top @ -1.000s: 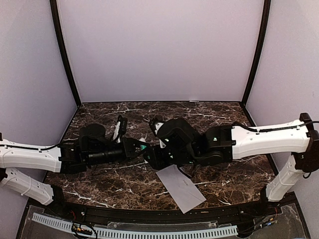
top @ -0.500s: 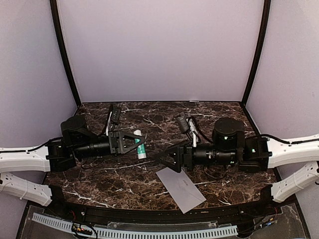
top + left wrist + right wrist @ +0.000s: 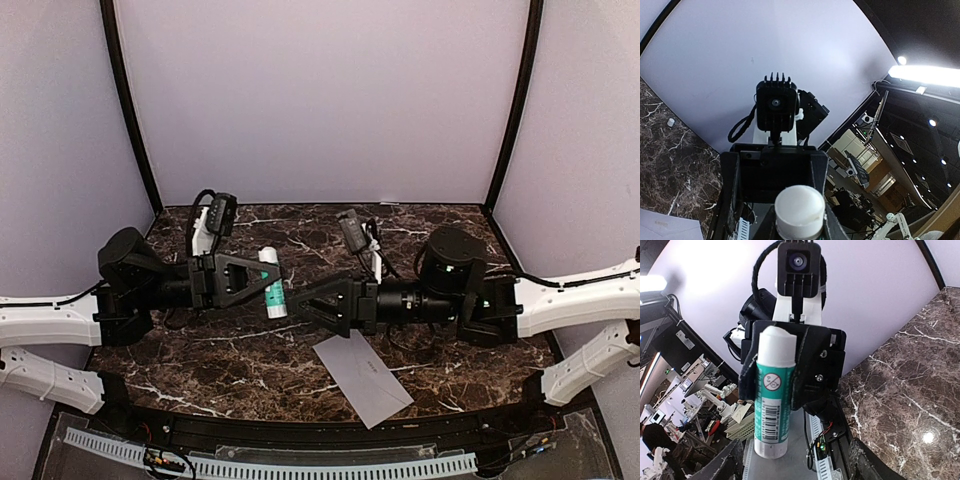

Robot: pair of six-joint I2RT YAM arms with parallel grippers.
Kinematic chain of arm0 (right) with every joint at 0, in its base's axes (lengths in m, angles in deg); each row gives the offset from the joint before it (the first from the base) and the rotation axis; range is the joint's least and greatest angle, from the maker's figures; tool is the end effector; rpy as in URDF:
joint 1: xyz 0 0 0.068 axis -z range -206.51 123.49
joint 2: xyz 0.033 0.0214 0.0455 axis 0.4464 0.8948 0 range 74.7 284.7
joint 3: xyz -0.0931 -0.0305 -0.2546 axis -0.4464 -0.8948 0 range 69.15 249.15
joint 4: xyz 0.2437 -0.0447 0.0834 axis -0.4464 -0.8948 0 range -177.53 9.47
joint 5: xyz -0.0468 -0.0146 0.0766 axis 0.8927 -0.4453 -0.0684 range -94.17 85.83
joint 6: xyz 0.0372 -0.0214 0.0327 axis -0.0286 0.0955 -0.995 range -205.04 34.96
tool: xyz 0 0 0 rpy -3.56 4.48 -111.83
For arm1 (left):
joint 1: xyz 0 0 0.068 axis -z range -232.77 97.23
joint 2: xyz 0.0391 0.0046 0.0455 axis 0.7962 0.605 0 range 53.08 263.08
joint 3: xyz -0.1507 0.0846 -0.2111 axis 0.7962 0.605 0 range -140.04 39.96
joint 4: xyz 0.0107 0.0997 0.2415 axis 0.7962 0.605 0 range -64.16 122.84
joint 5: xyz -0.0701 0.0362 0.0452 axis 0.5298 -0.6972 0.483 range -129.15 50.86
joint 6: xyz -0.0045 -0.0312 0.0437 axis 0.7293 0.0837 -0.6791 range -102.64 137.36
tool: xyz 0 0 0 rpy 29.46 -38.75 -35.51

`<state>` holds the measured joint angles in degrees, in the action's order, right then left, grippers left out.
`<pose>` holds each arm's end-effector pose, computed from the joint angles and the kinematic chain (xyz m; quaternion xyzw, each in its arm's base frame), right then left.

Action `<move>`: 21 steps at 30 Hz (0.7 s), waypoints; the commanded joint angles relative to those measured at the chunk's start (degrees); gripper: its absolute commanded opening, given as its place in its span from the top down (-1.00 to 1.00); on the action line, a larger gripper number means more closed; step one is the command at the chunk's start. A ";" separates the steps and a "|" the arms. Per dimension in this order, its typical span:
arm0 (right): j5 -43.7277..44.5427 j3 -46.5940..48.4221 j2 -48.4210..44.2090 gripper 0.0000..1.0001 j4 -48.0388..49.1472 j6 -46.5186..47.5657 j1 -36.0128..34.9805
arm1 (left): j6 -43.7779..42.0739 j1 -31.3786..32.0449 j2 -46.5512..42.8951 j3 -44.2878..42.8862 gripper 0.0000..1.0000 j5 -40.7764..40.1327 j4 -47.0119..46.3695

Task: Place the letter into the envelope and seal it
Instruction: Screw the solid glue.

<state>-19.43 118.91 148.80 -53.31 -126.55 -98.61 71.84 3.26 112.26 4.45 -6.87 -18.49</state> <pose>0.0846 0.2920 0.3265 -0.2729 0.6334 0.6511 0.3166 0.1131 -0.2018 0.3335 0.2360 0.5432 -0.7393 0.3203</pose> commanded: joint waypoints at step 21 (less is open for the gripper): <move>-6.68 4.99 5.46 0.35 5.40 -0.77 -2.30 | 0.18 -0.13 0.01 -0.11 1.00 0.72 -4.53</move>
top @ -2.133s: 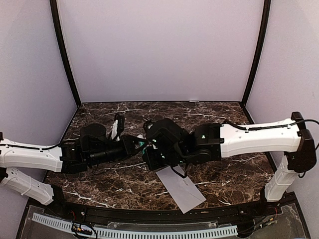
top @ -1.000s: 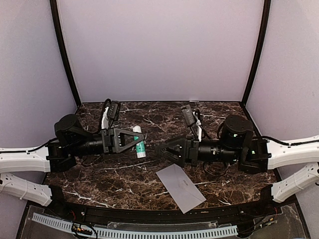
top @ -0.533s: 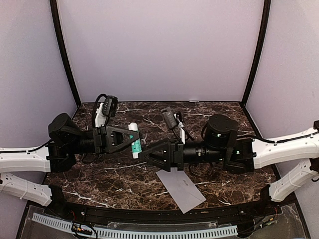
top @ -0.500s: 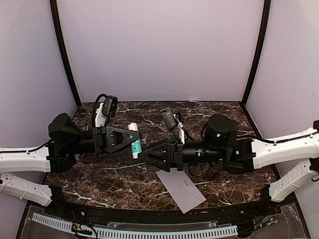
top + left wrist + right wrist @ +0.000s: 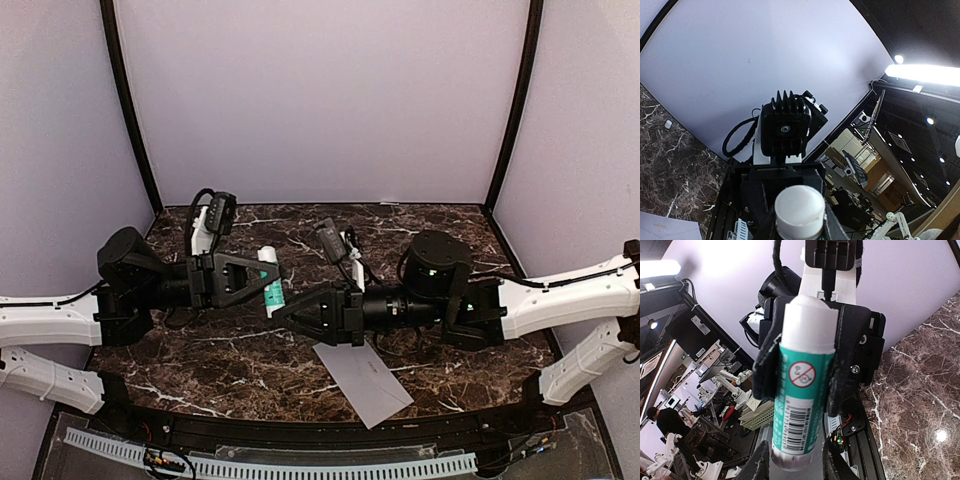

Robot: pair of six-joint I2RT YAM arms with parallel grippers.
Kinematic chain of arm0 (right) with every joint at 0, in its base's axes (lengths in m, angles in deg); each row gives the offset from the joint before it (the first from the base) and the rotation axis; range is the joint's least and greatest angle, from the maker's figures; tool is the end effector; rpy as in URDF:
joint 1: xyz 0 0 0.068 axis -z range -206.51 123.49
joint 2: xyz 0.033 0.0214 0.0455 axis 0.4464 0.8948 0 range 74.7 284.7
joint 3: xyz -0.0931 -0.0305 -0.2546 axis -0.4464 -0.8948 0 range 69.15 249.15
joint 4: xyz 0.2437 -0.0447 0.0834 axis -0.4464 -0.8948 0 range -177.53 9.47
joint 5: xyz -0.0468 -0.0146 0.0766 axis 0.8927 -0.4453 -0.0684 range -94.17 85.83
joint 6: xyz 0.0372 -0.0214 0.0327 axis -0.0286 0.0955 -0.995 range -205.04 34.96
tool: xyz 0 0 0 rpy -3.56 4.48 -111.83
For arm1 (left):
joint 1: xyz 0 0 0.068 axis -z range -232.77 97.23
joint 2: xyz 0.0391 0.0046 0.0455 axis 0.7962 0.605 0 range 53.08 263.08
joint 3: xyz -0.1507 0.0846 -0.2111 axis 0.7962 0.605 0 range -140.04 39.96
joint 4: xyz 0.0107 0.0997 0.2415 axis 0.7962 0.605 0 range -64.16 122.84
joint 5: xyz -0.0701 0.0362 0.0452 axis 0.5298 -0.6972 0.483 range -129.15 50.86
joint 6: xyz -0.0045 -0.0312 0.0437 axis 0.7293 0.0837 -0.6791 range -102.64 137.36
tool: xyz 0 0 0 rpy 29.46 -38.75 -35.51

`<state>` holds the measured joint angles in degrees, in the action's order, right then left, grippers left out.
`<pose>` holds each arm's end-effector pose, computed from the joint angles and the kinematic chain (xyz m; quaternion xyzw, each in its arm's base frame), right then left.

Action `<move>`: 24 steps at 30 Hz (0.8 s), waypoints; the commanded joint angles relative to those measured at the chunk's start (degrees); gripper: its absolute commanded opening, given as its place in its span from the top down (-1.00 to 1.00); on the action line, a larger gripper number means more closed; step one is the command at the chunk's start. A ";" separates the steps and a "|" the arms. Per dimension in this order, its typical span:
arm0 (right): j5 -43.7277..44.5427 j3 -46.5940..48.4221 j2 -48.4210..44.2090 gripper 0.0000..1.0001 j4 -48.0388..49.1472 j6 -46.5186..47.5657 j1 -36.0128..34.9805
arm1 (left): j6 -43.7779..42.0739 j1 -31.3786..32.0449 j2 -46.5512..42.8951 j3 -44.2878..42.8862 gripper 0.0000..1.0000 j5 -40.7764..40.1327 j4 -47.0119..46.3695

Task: Place the letter into the envelope and seal it
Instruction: Screw the solid glue.

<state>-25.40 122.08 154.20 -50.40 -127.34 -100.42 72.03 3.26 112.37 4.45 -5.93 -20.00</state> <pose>0.0777 0.3157 0.3238 -0.3124 0.6111 0.6748 0.2713 0.1122 -0.2013 0.3356 0.2434 0.5326 -0.7446 0.3205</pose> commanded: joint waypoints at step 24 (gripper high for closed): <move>8.59 3.35 -0.90 0.83 -8.59 -1.31 -0.10 | -0.41 -0.13 0.06 1.89 1.00 -1.73 -2.15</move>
<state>-21.90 122.82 154.12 -54.21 -128.37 -100.53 72.01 2.98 112.67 5.65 -7.31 -20.72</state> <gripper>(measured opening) 0.192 0.225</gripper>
